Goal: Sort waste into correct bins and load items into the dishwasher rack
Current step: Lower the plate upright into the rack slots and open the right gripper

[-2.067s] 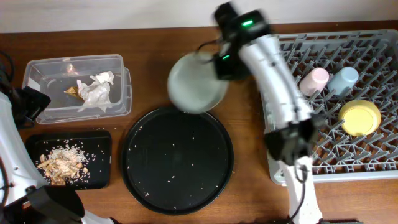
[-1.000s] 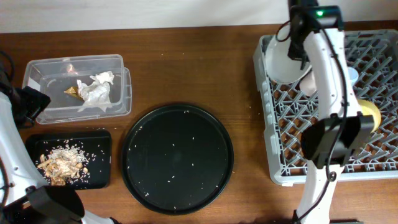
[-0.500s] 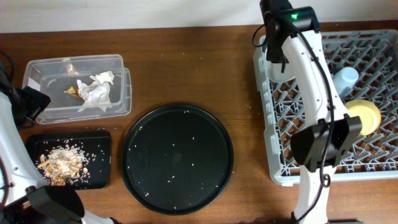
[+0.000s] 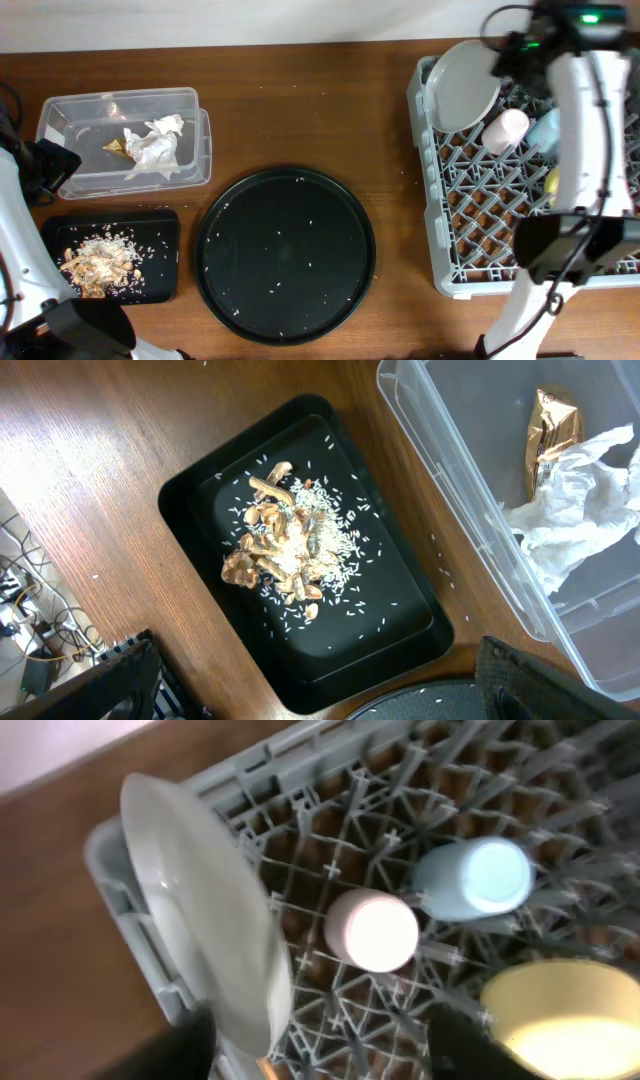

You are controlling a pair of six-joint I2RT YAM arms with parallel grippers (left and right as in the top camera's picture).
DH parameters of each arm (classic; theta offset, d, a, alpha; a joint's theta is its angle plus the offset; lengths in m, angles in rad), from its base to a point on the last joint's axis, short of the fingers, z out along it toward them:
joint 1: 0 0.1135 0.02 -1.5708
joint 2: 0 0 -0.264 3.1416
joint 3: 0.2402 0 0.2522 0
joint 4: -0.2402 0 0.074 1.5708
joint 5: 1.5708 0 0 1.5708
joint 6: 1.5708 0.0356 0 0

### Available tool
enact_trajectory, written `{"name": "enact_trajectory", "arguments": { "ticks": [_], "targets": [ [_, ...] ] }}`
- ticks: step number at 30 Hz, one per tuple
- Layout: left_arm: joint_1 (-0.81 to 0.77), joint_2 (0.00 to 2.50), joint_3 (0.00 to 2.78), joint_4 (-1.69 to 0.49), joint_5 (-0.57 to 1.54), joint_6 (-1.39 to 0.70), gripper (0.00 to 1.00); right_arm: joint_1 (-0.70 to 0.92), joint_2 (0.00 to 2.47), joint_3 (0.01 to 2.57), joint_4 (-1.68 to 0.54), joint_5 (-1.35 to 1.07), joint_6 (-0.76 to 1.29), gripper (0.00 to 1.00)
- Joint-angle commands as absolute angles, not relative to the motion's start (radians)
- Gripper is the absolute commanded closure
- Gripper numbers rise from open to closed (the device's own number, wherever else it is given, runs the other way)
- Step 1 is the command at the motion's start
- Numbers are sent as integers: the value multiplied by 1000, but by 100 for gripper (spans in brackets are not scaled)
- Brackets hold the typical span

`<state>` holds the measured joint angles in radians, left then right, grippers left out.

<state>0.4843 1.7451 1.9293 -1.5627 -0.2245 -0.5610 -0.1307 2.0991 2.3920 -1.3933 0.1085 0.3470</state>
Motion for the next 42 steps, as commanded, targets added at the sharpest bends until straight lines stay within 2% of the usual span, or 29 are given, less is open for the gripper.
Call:
{"name": "enact_trajectory", "arguments": {
  "ticks": [1, 4, 6, 7, 8, 10, 14, 18, 29, 42],
  "targets": [
    [489, 1745, 1945, -1562, -224, -549, 1, -258, 2118, 2394, -1357, -337, 323, 51],
    [489, 1745, 1945, -1562, -224, -549, 1, -311, 2152, 2394, -1334, -577, 204, 44],
    [489, 1745, 1945, -1562, -224, -549, 1, -316, 2177, 2386, -1341, -599, 192, 43],
    [489, 1745, 1945, -1562, -224, -549, 1, -315, 2181, 2384, -1340, -593, 196, 50],
    [489, 1745, 1945, -1562, -224, -549, 1, -315, 2188, 2379, -1337, -581, 207, 61],
    [489, 1745, 1945, -1561, -224, -549, 1, -317, 2207, 2378, -1332, -525, 278, 96],
    [489, 1745, 1945, -1562, -224, -549, 1, -317, 2227, 2378, -1319, -365, 406, 96],
    [489, 1745, 1945, -1562, -224, -549, 1, -315, 2238, 2376, -1312, -267, 424, 96],
    [489, 1745, 1945, -1562, -224, -549, 1, -221, 2312, 2373, -1302, -277, 397, 96],
    [489, 1745, 1945, -1562, -224, -549, 1, -211, 2211, 2375, -1267, -411, 331, 96]
  ]
}}
